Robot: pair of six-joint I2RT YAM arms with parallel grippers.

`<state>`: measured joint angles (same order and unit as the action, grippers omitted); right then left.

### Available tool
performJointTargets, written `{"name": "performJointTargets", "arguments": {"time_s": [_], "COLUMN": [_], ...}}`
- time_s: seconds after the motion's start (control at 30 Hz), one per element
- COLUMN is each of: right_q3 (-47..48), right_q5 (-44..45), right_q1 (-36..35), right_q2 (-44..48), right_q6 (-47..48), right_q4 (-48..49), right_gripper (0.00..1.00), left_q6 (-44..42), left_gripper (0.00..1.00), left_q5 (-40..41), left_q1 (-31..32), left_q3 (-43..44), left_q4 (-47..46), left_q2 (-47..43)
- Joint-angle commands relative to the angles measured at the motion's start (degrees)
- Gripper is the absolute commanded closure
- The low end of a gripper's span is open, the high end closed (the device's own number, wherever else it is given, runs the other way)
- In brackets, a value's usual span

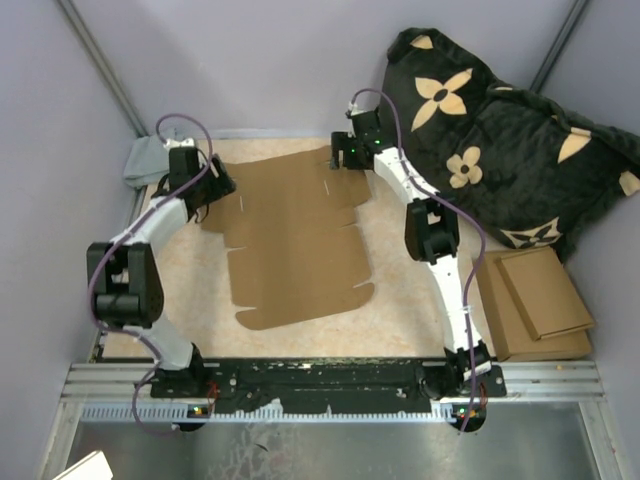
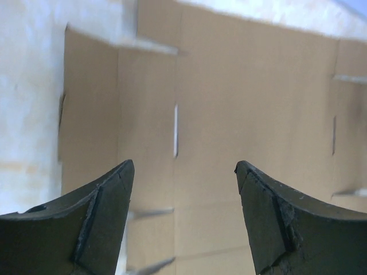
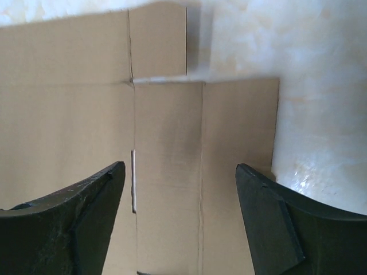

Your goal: Fold the paper box

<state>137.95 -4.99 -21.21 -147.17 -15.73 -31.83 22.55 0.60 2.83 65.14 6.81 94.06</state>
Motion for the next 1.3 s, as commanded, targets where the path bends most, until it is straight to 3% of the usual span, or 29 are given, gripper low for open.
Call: {"name": "performJointTargets", "arguments": {"time_s": [0.0, 0.23, 0.4, 0.7, 1.1, 1.27], "right_q3": [-5.3, -26.3, -35.8, -32.6, -26.0, -27.7], "right_q5": [-3.4, -0.2, 0.1, 3.1, -6.2, -7.2], "right_q1": [-0.7, -5.2, -6.1, -6.1, -6.9, -7.7], "right_q2": [7.2, 21.5, 27.5, 26.3, 20.1, 19.7], "right_q6": [-0.5, 0.5, -1.8, 0.3, 0.5, 0.6], "right_q4": [0.9, 5.0, 8.5, 5.9, 2.9, 1.7], "right_gripper": [0.23, 0.30, 0.31, 0.31, 0.40, 0.44], "left_q6": [1.8, 2.7, 0.6, -2.6, -2.5, -0.6], "left_gripper": [0.21, 0.23, 0.23, 0.24, 0.24, 0.33], "left_q5": [1.6, 1.2, 2.1, 0.6, 0.0, -2.5], "left_q1": [-1.4, -3.3, -3.4, -3.3, -3.6, -3.5], "left_q3": [12.4, 32.5, 39.3, 40.6, 41.3, 41.6], "left_q4": [1.0, 7.4, 10.4, 9.9, 9.4, 6.7], "left_q2": [8.3, 25.4, 31.8, 34.6, 38.2, 39.0]}}
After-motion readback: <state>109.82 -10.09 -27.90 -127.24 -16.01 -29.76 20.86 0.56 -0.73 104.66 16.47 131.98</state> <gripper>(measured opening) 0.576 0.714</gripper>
